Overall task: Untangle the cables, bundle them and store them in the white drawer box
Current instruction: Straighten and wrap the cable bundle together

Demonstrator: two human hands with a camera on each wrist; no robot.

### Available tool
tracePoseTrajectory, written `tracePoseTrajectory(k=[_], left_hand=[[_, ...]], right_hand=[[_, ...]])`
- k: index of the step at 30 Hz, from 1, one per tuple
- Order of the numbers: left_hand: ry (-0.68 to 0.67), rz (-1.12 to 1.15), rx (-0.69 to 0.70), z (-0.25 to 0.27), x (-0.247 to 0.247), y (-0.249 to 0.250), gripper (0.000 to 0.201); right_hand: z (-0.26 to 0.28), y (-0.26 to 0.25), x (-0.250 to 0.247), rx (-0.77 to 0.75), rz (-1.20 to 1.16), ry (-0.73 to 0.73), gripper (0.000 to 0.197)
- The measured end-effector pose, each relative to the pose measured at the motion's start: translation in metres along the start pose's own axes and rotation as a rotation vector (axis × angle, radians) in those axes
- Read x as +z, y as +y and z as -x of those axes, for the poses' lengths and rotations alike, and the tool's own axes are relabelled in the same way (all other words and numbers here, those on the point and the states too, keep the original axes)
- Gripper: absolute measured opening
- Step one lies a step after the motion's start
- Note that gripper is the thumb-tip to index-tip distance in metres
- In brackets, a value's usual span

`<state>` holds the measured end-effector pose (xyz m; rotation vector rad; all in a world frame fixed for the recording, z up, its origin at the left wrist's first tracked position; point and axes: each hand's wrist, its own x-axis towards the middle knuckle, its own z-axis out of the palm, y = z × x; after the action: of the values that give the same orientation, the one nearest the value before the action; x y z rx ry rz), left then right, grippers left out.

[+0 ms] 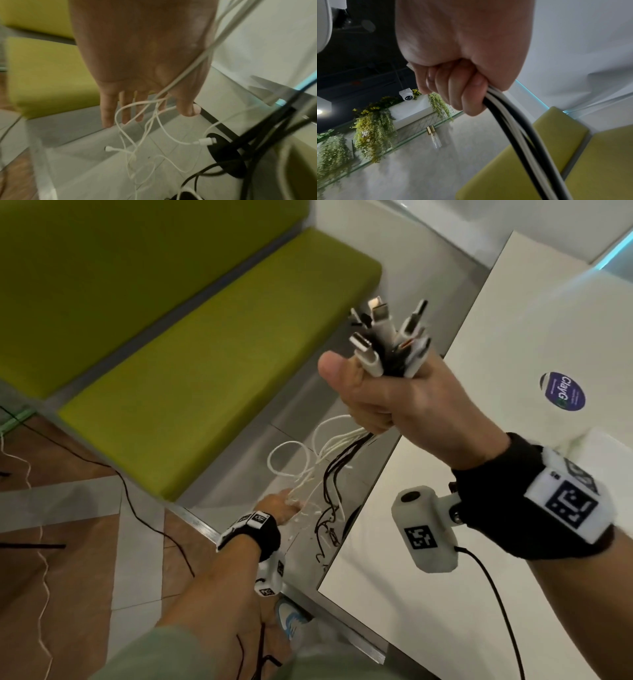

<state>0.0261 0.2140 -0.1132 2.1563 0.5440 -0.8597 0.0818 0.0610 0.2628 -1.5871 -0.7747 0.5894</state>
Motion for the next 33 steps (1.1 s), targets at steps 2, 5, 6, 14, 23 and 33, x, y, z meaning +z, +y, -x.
tracePoseTrajectory(k=[2,5,6,14,23,33], left_hand=[[0.028,0.08,-0.069,-0.001,0.0,-0.019,0.096],[0.183,0.29,-0.136,0.003,0.007,-0.04,0.075],[0.253,0.377,-0.14,0.005,0.011,-0.043,0.067],[0.24,0.285,-0.277,0.017,0.034,-0.086,0.05],[0.184,0.101,-0.142,0.011,-0.007,-0.036,0.024],[0.315,0.572,0.666,0.071,-0.093,0.088,0.066]], right_hand=[[-0.002,0.0,0.0,-0.002,0.05,0.03,0.046],[-0.007,-0.003,-0.003,-0.034,0.083,0.047,0.049],[-0.008,-0.003,-0.004,-0.047,0.11,0.049,0.049],[-0.014,-0.025,-0.021,-0.123,0.273,0.126,0.044],[-0.007,-0.003,-0.015,-0.069,0.289,0.134,0.049],[-0.002,0.005,-0.017,-0.012,0.301,0.129,0.054]])
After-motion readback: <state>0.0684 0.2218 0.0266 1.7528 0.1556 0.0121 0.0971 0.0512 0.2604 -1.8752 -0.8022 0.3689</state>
